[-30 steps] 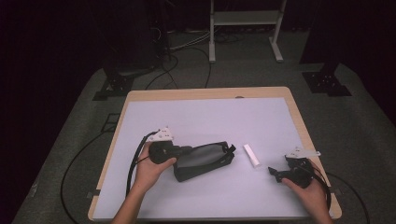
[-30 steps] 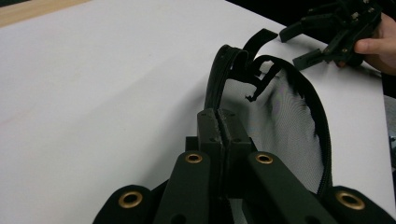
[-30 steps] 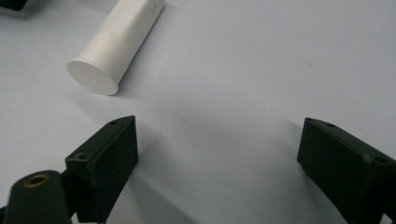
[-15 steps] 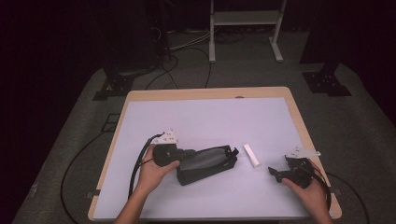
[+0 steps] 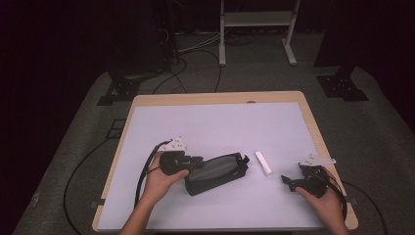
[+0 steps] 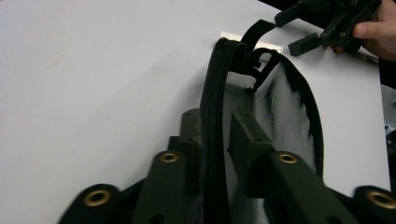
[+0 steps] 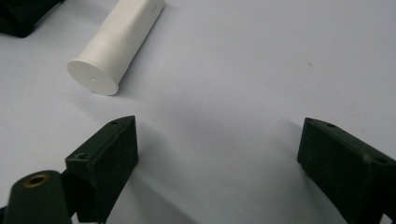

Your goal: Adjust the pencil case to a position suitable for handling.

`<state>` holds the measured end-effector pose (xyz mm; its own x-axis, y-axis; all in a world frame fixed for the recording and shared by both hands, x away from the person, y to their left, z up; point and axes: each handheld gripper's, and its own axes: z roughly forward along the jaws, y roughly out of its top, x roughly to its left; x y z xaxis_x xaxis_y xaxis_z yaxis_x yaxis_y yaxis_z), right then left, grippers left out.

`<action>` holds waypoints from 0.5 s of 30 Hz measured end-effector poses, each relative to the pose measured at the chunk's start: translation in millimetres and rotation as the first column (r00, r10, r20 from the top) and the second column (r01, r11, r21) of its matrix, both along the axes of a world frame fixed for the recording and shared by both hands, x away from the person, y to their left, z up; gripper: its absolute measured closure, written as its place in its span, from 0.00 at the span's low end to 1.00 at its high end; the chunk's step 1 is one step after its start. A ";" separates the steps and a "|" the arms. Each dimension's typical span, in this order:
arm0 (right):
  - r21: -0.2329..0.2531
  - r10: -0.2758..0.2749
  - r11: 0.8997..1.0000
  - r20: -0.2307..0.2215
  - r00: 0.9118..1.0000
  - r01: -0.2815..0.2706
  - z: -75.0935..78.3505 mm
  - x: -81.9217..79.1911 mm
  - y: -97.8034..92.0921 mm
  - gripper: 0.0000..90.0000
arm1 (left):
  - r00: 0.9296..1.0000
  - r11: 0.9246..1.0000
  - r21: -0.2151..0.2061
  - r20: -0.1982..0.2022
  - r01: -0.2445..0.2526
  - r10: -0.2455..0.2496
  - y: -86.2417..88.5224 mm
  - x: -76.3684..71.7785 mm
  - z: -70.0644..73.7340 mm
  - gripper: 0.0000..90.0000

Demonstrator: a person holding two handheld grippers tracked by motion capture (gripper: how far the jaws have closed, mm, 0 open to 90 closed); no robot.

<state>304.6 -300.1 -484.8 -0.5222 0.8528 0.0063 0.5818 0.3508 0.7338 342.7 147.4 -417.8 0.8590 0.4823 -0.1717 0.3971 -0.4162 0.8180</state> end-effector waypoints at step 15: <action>0.001 0.000 1.000 -0.001 1.000 0.000 0.0 0.0 0.0 0.13 | 0.998 0.999 -0.001 0.024 -0.050 0.050 19.6 -7.1 17.8 0.44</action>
<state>304.7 -300.2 -484.8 -0.5223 0.8528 0.0072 0.5822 0.3503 0.7337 335.5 166.9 -399.9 0.8380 0.5243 -0.1513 0.3973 -0.3960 0.8279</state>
